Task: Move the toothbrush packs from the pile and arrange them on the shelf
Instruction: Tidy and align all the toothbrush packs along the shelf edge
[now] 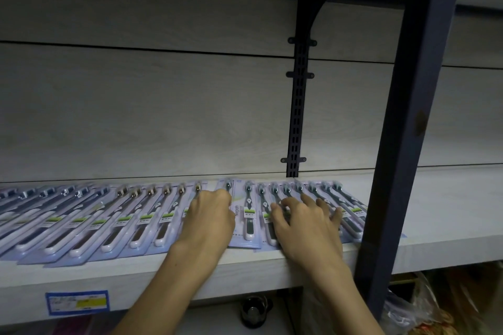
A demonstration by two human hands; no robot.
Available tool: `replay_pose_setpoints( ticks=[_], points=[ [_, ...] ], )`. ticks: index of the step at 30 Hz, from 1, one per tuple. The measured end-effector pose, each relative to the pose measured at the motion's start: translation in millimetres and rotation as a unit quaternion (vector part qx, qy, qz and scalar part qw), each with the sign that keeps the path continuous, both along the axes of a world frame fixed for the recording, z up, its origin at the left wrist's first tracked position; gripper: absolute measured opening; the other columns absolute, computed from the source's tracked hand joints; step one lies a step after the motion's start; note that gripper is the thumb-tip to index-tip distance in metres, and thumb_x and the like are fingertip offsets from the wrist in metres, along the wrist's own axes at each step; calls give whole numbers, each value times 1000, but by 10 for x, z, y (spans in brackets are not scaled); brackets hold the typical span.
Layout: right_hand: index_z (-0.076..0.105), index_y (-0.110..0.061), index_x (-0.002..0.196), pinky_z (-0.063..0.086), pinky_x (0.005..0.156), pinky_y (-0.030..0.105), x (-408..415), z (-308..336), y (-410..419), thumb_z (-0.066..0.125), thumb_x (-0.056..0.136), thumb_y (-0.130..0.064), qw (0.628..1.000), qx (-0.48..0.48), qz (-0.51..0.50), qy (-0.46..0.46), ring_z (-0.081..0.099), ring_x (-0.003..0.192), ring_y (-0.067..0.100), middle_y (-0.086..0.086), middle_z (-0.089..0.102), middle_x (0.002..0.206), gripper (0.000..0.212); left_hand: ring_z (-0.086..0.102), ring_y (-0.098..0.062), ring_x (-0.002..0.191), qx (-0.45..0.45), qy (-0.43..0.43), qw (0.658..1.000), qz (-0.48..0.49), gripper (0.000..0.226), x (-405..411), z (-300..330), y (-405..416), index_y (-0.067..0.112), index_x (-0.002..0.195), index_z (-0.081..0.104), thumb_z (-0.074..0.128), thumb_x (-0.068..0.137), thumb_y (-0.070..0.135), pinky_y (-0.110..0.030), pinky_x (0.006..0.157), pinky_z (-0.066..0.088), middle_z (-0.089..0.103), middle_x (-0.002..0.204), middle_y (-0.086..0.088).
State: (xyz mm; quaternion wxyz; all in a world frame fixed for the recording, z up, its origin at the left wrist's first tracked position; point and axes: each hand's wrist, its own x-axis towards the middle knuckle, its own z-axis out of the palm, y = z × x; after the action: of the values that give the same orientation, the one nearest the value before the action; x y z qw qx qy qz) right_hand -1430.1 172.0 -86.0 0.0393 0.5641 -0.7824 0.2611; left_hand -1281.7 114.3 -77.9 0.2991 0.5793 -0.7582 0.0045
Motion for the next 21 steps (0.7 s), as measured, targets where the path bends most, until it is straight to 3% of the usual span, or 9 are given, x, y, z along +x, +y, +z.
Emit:
replay_pose_setpoints(
  ticks=[11,21],
  points=[
    [56,-31,124,4,114,58,0,-4,-4,29,95,-55,1000,-1,-2,0,26,138,31,4,46,142,46,64,-31,86,-80,99,992,17,21,95,22,79,9,93,71,50,91,12,-36,71,45,71,87,-11],
    [57,-31,123,6,114,58,-10,-10,-20,29,95,-55,1000,-3,2,9,30,134,31,4,50,137,46,60,-18,90,-46,30,997,-56,26,5,-65,238,13,98,71,44,95,14,-26,74,45,68,97,-5]
  ],
)
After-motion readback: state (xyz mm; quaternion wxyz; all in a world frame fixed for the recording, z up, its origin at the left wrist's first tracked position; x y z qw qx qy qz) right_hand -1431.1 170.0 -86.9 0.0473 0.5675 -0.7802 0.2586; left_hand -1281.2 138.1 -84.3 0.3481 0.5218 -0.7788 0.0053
